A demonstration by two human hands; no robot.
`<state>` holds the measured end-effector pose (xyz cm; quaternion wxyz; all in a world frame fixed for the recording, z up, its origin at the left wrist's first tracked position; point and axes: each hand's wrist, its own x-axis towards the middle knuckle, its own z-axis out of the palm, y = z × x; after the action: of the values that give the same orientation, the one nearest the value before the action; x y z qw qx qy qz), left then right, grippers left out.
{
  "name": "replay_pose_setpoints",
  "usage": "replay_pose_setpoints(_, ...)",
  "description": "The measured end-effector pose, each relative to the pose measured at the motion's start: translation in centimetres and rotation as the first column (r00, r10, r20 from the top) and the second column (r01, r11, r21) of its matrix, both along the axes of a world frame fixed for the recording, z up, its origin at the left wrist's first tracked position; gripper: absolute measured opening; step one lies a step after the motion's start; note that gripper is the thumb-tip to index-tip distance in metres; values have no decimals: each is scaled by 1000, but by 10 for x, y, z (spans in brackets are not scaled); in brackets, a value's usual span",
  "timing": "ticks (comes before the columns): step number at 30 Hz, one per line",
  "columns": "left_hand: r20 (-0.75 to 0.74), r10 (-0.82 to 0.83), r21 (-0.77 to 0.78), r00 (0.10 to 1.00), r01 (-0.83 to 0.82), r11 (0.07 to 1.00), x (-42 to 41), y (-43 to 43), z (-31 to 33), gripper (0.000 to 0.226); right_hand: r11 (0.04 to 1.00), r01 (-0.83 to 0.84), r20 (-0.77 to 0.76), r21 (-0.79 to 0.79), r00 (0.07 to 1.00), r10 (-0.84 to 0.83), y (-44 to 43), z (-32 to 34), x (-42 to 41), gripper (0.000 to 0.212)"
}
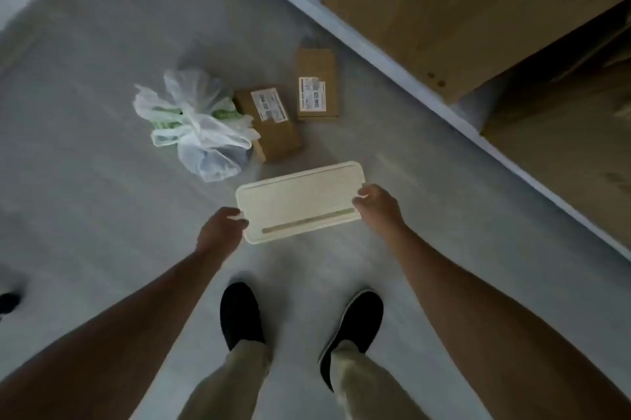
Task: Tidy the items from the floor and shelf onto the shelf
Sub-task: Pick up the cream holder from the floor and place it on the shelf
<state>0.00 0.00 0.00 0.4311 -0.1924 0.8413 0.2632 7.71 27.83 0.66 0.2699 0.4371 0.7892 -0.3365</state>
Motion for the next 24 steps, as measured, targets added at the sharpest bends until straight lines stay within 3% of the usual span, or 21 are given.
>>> replay_pose_setpoints(3, 26, 217, 31, 976, -218, 976, -5, 16, -60, 71, 987, 160, 33, 6, 986, -160, 10, -68, -17, 71)
replay_pose_setpoints(5, 100, 331, 77, 938, -339, 938, -4, 24, -86, 77, 964, 257, 104, -70, 963, -249, 10, -99, -21, 88)
replay_pose_setpoints(8, 156, 479, 138, 864, -499, 856, 3, 26, -100, 74, 942, 314, 112, -118, 947, -301, 6, -117, -13, 83)
replay_pose_setpoints(11, 103, 463, 143, 881, -473, 869, 8, 24, -80, 73, 948, 315, 16, -37, 949, -315, 4, -96, -3, 67)
replay_pose_setpoints(16, -53, 339, 148, 939, -328, 933, 16, 40, 41, 70, 912, 409, -95, -14, 908, -409, 8, 30, 18, 71)
replay_pose_setpoints(24, -245, 91, 331, 965, -5, 943, 27, 95, 368, 70, 774, 631, -363, 59, 735, -572, 46, 376, 80, 75)
